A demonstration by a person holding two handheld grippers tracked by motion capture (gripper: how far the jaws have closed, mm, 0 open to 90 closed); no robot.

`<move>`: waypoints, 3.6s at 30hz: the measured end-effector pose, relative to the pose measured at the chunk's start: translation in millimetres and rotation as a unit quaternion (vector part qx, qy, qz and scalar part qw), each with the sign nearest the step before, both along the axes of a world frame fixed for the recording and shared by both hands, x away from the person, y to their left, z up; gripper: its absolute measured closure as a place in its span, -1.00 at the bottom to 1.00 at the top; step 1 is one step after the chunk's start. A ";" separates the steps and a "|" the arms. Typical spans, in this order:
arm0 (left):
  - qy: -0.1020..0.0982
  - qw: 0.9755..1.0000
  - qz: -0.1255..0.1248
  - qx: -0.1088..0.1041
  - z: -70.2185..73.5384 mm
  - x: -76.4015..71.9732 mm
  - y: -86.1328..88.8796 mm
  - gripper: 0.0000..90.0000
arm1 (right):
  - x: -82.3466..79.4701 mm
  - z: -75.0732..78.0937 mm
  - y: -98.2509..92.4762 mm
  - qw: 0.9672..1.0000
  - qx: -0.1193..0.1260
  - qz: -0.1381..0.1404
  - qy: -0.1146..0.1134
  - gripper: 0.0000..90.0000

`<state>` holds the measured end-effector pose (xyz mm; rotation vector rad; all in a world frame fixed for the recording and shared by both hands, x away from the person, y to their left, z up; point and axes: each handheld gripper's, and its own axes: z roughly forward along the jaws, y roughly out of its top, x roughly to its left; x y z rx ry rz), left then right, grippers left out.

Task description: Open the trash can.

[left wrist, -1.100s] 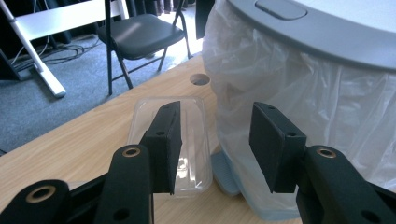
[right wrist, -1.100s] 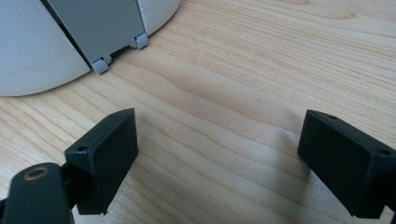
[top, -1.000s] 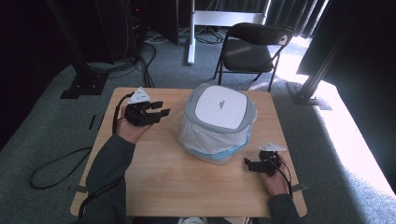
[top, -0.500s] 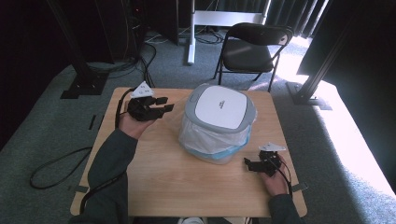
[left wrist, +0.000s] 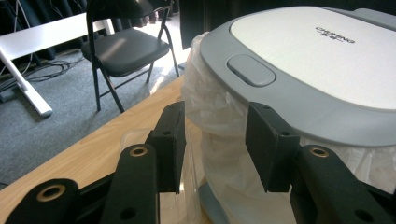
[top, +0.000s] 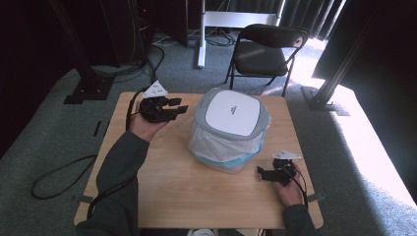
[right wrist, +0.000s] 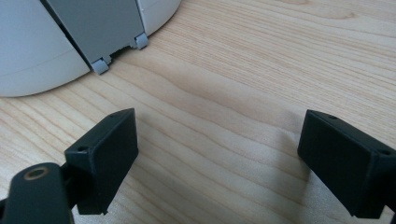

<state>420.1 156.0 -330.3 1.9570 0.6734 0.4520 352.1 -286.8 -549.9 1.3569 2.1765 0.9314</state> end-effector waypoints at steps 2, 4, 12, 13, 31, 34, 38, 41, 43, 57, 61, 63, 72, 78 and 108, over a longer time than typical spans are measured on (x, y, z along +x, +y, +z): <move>0.000 1.000 0.000 0.000 0.0 0.0 0.0 0.29 | 0.0 0.0 0.0 1.000 0.000 0.000 0.000 -0.75; 0.000 1.000 -0.004 -0.002 1.4 1.7 -2.6 0.29 | 0.0 0.0 0.0 1.000 0.000 0.000 0.000 -0.75; 0.001 1.000 -0.016 0.003 4.8 8.1 -12.5 0.30 | 0.0 0.0 0.2 1.000 0.000 -0.001 0.000 -0.75; 0.001 1.000 -0.016 0.003 4.8 8.1 -12.5 0.32 | 0.0 0.0 0.2 1.000 0.000 -0.001 0.000 -0.75; 0.007 0.999 -0.036 -0.002 9.6 19.1 -31.2 0.84 | -0.1 0.0 0.3 1.000 0.000 -0.001 0.000 -0.75; 0.009 0.999 -0.039 0.003 8.7 20.7 -36.1 0.93 | -0.1 0.0 0.4 1.000 0.000 -0.002 0.000 -0.75; 0.010 0.999 -0.043 0.000 8.5 22.4 -40.2 0.95 | -0.1 0.0 0.4 1.000 0.000 -0.002 0.000 -0.75; 0.015 0.999 -0.047 -0.010 8.1 25.4 -45.5 0.95 | -0.1 0.0 0.5 1.000 0.000 -0.002 0.000 -0.75; 0.017 0.999 -0.048 -0.009 7.7 25.8 -46.7 0.95 | -0.1 0.0 0.5 1.000 0.000 -0.002 0.000 -0.75; 0.021 0.999 -0.049 -0.008 5.3 28.4 -50.9 1.00 | -0.2 0.0 0.5 1.000 0.000 -0.002 0.000 -0.75; 0.019 0.999 -0.047 -0.002 5.5 27.8 -51.3 1.00 | -0.2 -0.1 0.6 1.000 0.000 -0.003 0.000 -0.75; 0.022 0.999 -0.049 -0.004 5.1 28.1 -51.2 1.00 | -0.2 -0.1 0.6 1.000 0.000 -0.003 0.000 -0.75; 0.023 0.999 -0.035 -0.004 6.8 25.7 -43.0 0.66 | -0.2 0.0 0.6 1.000 0.000 -0.003 0.000 -0.75; 0.023 0.999 -0.018 -0.016 3.0 23.7 -23.4 0.52 | -0.2 0.0 0.7 1.000 0.000 -0.003 0.000 -0.75; 0.027 0.999 0.047 -0.004 -30.5 17.8 29.7 0.18 | -0.3 0.0 0.8 1.000 0.000 -0.004 0.000 -0.75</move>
